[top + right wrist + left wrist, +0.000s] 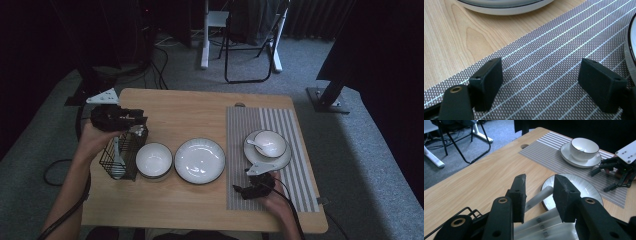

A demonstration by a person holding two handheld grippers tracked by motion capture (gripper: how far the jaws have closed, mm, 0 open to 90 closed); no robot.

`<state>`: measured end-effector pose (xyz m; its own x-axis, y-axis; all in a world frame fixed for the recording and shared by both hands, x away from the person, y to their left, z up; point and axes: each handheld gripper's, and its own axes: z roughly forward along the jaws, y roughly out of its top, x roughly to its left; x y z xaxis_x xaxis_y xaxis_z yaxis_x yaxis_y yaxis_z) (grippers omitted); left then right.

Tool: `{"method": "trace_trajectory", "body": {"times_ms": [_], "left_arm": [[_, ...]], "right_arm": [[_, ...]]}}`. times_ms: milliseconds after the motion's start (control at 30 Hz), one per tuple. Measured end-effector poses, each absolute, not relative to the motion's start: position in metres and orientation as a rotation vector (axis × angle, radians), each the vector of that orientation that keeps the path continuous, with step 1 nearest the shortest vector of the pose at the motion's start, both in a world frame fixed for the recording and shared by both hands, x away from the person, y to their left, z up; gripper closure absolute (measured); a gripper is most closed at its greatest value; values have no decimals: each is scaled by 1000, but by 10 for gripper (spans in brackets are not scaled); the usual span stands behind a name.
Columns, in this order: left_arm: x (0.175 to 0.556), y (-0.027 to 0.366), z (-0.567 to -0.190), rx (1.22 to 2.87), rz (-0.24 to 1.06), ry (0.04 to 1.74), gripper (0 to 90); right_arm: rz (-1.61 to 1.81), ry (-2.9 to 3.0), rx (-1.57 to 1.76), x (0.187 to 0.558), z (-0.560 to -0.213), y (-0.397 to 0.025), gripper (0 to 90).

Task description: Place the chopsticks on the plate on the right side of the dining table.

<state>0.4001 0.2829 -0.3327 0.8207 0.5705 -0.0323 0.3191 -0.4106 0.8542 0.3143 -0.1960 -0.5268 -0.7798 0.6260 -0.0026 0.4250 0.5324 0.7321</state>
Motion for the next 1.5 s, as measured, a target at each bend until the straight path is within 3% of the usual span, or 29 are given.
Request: {"method": "trace_trajectory", "body": {"times_ms": [1500], "left_arm": [[457, 284, -373, 2119, 275, 883, 600]], "right_arm": [[1091, 2509, 882, 314, -527, -196, 195]]}}
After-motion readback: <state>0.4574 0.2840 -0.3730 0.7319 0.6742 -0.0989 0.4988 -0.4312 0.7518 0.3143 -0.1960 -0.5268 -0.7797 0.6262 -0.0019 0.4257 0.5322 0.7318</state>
